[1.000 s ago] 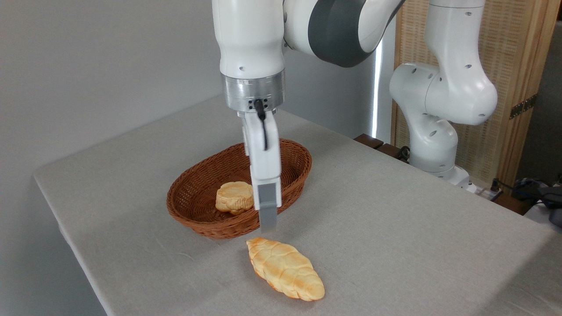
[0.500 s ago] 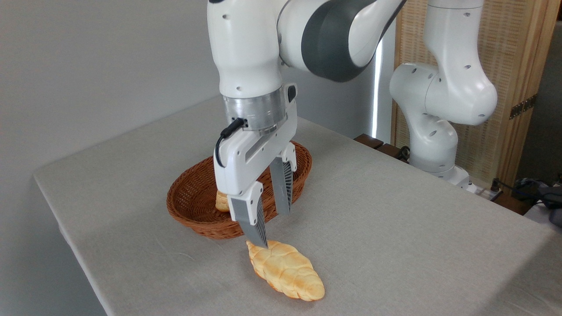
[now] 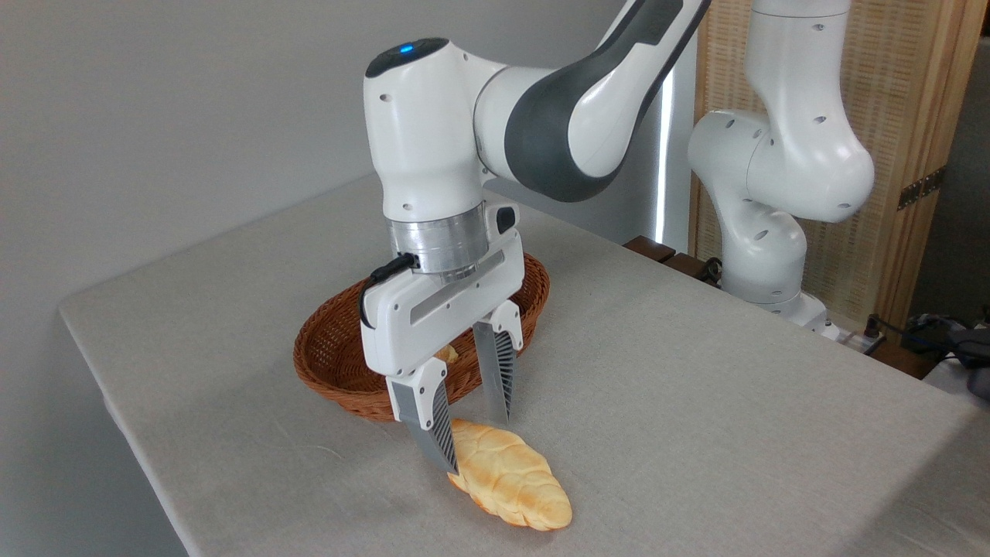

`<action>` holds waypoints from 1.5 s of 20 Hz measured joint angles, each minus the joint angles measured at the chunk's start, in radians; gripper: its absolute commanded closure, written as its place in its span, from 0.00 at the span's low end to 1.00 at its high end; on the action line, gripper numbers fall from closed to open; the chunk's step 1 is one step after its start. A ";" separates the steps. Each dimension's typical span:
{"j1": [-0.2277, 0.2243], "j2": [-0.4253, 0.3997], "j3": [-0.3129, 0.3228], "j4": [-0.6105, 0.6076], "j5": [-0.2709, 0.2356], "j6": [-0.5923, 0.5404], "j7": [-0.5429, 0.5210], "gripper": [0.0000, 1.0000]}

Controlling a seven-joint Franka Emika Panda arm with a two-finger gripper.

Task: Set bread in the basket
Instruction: 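Lower the gripper around the croissant and close the fingers on it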

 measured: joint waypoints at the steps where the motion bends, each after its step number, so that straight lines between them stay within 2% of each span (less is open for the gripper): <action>1: -0.001 0.004 0.000 -0.010 0.013 0.023 0.002 0.00; 9: -0.002 0.015 0.000 -0.051 0.026 0.056 0.065 0.01; 10: -0.002 0.016 0.000 -0.055 0.026 0.057 0.073 0.09; 12: -0.002 0.016 0.000 -0.059 0.026 0.057 0.076 0.10; 15: -0.002 0.016 0.000 -0.059 0.026 0.057 0.076 0.39; 17: -0.002 0.017 0.000 -0.059 0.026 0.057 0.076 0.52; 18: -0.002 0.017 0.000 -0.059 0.026 0.057 0.076 0.54; 30: 0.002 0.016 0.003 -0.059 0.026 0.058 0.076 0.55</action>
